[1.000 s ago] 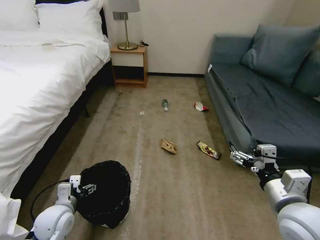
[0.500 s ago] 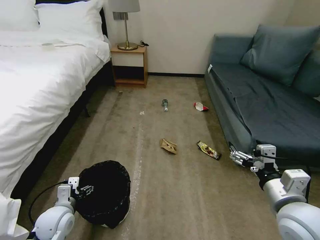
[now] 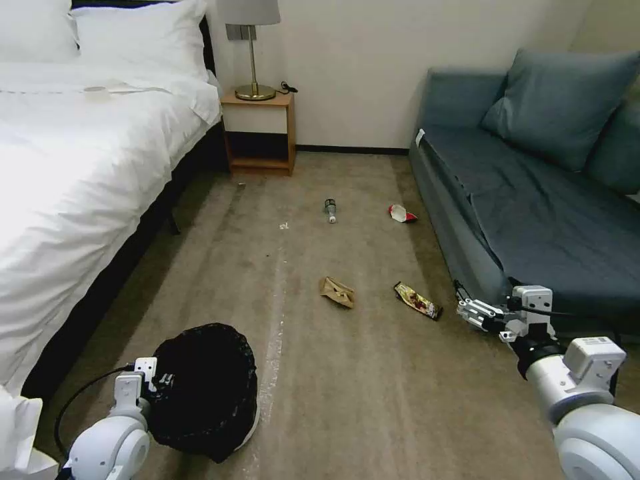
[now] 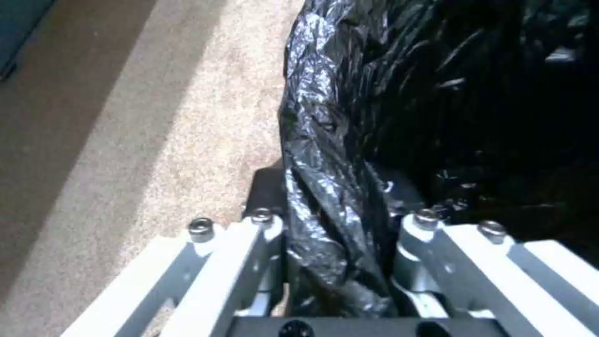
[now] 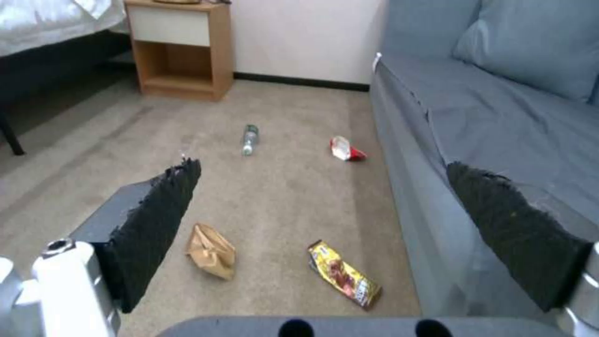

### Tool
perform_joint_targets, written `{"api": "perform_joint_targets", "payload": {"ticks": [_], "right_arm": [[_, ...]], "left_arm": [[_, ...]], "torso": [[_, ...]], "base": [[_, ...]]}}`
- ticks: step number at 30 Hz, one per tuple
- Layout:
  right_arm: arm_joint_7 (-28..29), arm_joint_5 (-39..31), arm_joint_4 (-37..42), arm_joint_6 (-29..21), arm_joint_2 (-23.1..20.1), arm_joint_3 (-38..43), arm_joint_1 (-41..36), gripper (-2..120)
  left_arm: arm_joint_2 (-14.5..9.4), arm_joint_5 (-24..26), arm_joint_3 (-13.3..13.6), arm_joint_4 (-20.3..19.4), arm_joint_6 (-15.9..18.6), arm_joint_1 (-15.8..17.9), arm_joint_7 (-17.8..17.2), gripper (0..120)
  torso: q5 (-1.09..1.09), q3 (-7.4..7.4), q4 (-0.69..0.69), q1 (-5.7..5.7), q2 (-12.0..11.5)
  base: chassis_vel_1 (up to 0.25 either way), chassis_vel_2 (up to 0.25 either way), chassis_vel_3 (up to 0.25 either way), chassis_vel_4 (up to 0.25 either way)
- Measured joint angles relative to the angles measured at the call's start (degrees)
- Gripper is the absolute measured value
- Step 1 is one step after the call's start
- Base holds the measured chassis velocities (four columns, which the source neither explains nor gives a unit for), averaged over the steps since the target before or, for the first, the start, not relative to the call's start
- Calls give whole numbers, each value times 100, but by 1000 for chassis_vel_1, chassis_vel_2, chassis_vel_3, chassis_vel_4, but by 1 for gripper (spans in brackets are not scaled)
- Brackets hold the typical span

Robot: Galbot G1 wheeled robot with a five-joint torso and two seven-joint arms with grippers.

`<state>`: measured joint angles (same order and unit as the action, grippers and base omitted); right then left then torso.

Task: Pick up the trash bin, then pick up the garbage on the floor and place it into the trash bin.

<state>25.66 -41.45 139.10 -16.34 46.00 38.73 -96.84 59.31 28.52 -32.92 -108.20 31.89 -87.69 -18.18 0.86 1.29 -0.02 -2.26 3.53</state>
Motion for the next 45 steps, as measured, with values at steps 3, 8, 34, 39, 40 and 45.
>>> {"api": "perform_joint_targets", "payload": {"ticks": [3, 8, 34, 39, 40, 45], "right_arm": [[15, -32, 39, 0, -2, 15, -14, 100], [45, -47, 87, 0, -6, 46, -58, 100], [-26, -145, 144, -20, -35, 23, -179, 100], [-159, 42, 179, -22, 4, -7, -388, 100], [-159, 42, 179, -22, 4, -7, -388, 100], [-300, 216, 257, 37, 60, -8, -571, 100]], "left_arm": [[4, -19, -9, -25, -15, -18, 15, 14], [26, -111, -21, -40, -61, -48, 49, 14], [-87, -1187, -948, -746, -700, -733, 175, 4], [-203, -1279, -1262, -1095, -743, -962, 178, 4], [-203, -1279, -1262, -1095, -743, -962, 178, 4], [-276, -1352, -1530, -1423, -790, -1233, 181, 4]], "torso": [[1, 0, 0, 0, 0], [2, 0, 0, 0, 0], [2, 1, 4, 0, -1], [3, 0, -1, 0, -1], [3, 0, -1, 0, -1], [2, 0, 1, 0, -1]], "base": [[0, 0, 0, 0], [0, 0, 0, 0], [0, 0, 0, 0], [0, 0, 0, 0], [0, 0, 0, 0], [0, 0, 0, 0]]}}
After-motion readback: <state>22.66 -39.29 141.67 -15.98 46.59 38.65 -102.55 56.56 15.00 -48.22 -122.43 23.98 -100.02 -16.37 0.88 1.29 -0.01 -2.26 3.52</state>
